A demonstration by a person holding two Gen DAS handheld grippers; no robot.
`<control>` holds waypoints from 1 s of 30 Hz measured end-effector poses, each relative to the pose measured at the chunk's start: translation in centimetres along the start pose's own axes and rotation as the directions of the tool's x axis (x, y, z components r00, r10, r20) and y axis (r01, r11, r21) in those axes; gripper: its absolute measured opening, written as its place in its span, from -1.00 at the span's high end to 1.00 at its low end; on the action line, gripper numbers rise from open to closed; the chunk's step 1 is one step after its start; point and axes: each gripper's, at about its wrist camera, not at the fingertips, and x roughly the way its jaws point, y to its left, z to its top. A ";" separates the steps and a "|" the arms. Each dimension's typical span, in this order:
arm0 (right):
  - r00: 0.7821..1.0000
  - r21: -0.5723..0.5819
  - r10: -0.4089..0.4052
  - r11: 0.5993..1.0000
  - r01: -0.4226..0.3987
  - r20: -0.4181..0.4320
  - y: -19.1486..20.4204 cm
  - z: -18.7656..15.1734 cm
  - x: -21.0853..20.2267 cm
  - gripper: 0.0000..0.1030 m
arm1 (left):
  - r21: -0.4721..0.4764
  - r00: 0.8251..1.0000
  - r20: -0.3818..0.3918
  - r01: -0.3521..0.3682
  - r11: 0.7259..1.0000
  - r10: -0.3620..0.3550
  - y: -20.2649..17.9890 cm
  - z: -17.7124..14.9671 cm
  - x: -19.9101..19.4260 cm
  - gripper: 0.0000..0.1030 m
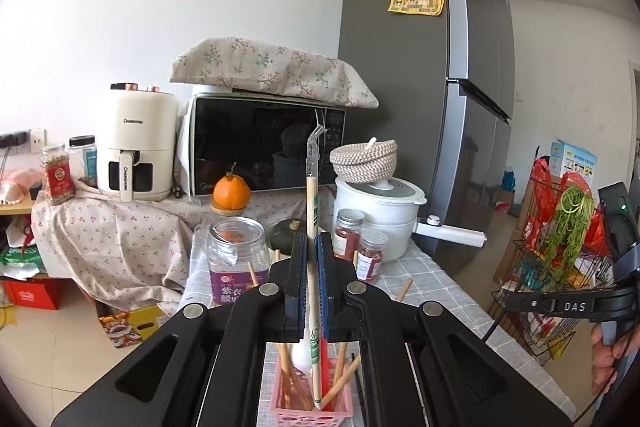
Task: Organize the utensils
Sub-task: 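Drop the paper-wrapped chopstick into the pink basket with the left gripper, then drop the black chopstick into the pink basket with the right gripper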
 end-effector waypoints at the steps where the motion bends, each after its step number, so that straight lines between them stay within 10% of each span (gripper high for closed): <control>1: 1.000 -0.002 0.002 1.000 -0.002 0.000 0.1 0.0 0.0 0.91 | 0.009 1.000 0.005 -0.017 1.000 0.016 0.1 -0.2 0.4 0.90; 14: 0.997 -0.036 0.064 0.997 -0.063 0.034 1.2 0.6 -1.6 0.91 | 0.038 0.985 -0.168 -0.033 0.999 0.039 0.6 -3.9 5.6 0.90; 24: 0.988 -0.039 0.136 0.990 -0.134 0.073 2.3 1.2 -3.3 0.90 | -0.008 0.935 -0.350 0.046 0.999 -0.046 0.6 -5.0 7.2 0.81; 28: 0.980 -0.050 0.173 0.984 -0.169 0.095 3.2 1.4 -4.0 0.90 | -0.030 0.923 -0.382 0.042 0.999 -0.051 0.5 -4.8 6.3 -0.22; 30: 0.976 -0.053 0.193 0.981 -0.188 0.102 3.6 1.5 -4.2 0.90 | -0.054 0.926 -0.376 0.029 0.998 -0.048 0.8 -4.6 5.6 -0.34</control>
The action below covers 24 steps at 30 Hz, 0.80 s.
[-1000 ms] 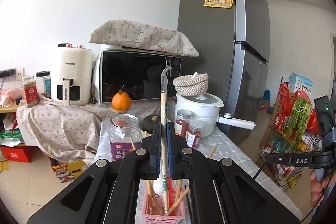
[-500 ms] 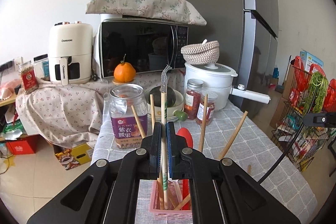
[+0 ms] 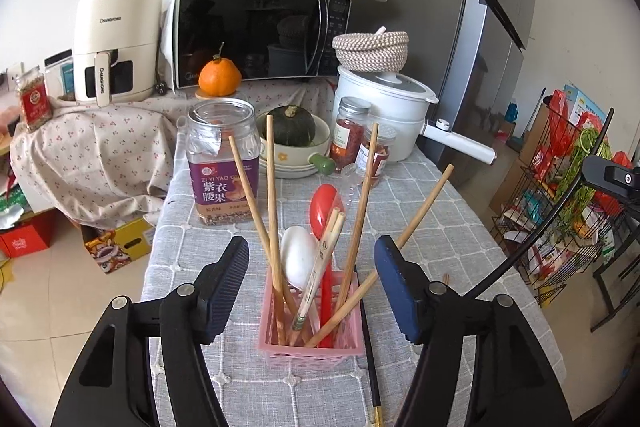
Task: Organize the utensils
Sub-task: 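Drop the black chopstick into the pink basket with the right gripper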
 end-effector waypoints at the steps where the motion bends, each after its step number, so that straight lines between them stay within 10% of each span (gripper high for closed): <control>1: 1.000 0.003 0.014 1.000 -0.014 0.003 0.2 0.1 0.0 0.90 | -0.013 1.000 -0.007 0.002 1.000 -0.003 0.2 0.1 -0.2 -0.36; 24: 0.988 -0.007 0.135 0.991 -0.135 0.078 5.3 0.5 5.2 0.90 | -0.046 0.978 -0.193 -0.082 0.996 0.072 5.5 -3.0 -0.9 -0.54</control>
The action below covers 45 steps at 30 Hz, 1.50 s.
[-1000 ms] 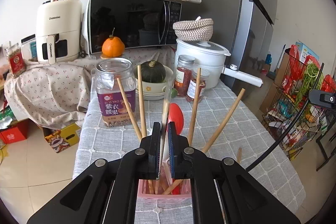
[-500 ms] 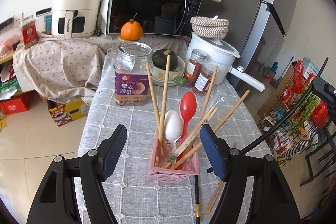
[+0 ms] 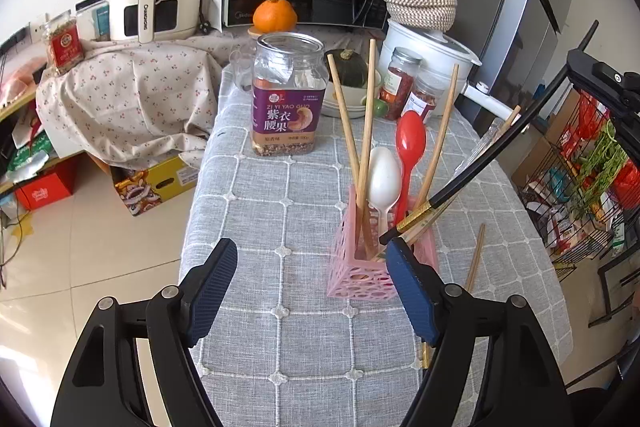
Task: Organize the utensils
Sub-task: 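Drop the black chopstick into the pink basket with the right gripper, then move the right gripper to the last wooden chopstick and grasp it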
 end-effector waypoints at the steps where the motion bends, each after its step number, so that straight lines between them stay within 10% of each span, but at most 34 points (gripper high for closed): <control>1: 1.000 -0.012 -0.011 1.000 0.011 -0.008 0.2 -0.2 0.5 0.90 | 0.004 1.000 -0.008 -0.001 1.000 0.001 0.1 -0.1 0.1 -0.54; 15: 0.996 -0.057 0.012 0.998 -0.016 -0.085 0.8 -2.3 4.1 0.80 | 0.041 0.999 -0.045 0.015 0.999 -0.013 -0.2 -0.7 0.6 -0.55; 23: 0.998 -0.023 0.061 0.998 -0.062 -0.033 -0.1 -0.7 -0.3 0.19 | 0.070 0.996 -0.071 0.055 0.996 -0.050 -2.2 -1.3 0.6 -0.56; 33: 0.993 -0.015 -0.114 0.993 0.113 -0.030 -5.3 -0.9 -5.2 -0.10 | 0.091 0.984 -0.139 0.122 0.988 -0.108 -5.9 -2.9 1.3 -0.57; 45: 0.853 0.096 -0.371 0.897 0.431 -0.366 -16.2 -5.9 -2.5 -0.16 | 0.097 0.968 -0.219 0.145 0.985 -0.121 -9.9 -5.3 3.8 -0.57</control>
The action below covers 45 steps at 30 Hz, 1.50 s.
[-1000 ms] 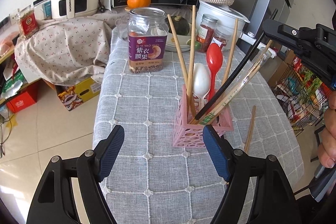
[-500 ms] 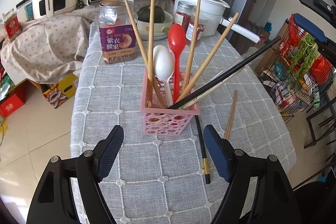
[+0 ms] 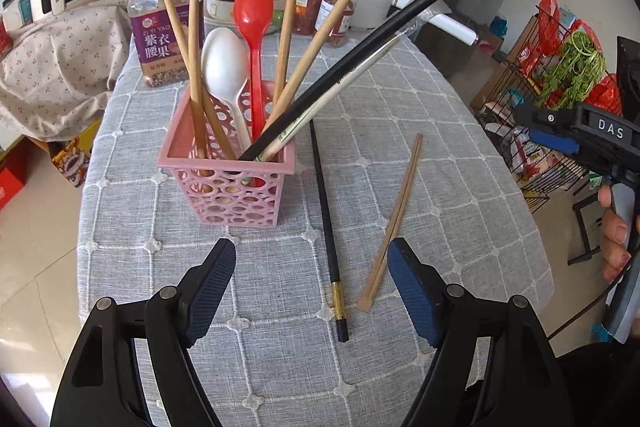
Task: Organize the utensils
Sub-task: 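Move the right gripper to the last wooden chopstick and grasp it, then grasp the gold-tipped black chopstick with the left gripper while the right gripper lifts its chopstick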
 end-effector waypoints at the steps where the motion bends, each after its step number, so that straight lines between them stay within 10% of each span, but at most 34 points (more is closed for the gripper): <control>1: 0.999 0.009 -0.004 1.000 0.004 -0.032 -0.4 -0.2 0.9 -0.16 | -0.001 1.000 -0.006 0.001 1.000 -0.001 -0.2 -0.1 0.3 -0.57; 10: 0.971 0.013 -0.053 0.998 0.058 -0.232 -0.3 -2.0 8.2 -0.16 | -0.036 0.999 -0.041 -0.015 0.999 0.014 0.3 -0.5 2.7 -0.34; 18: 0.965 0.002 -0.089 0.996 0.092 -0.248 1.4 -0.6 12.2 -0.14 | -0.048 0.999 -0.051 -0.004 0.999 0.002 0.8 -0.5 2.8 -0.19; 26: 0.946 -0.096 -0.235 0.971 0.218 -0.223 2.6 0.0 14.3 0.41 | 0.009 0.999 -0.027 -0.024 1.000 0.024 0.2 -0.9 2.8 0.01; 30: 0.945 -0.098 -0.202 0.978 0.183 -0.257 2.5 -0.2 14.0 0.87 | 0.029 0.999 -0.044 -0.006 1.000 0.007 -0.5 -1.2 4.2 0.28; 45: 0.955 -0.090 -0.082 0.994 0.058 -0.283 1.0 -2.3 9.6 0.87 | 0.134 0.996 -0.090 0.004 0.991 0.008 -2.7 -0.9 8.2 0.88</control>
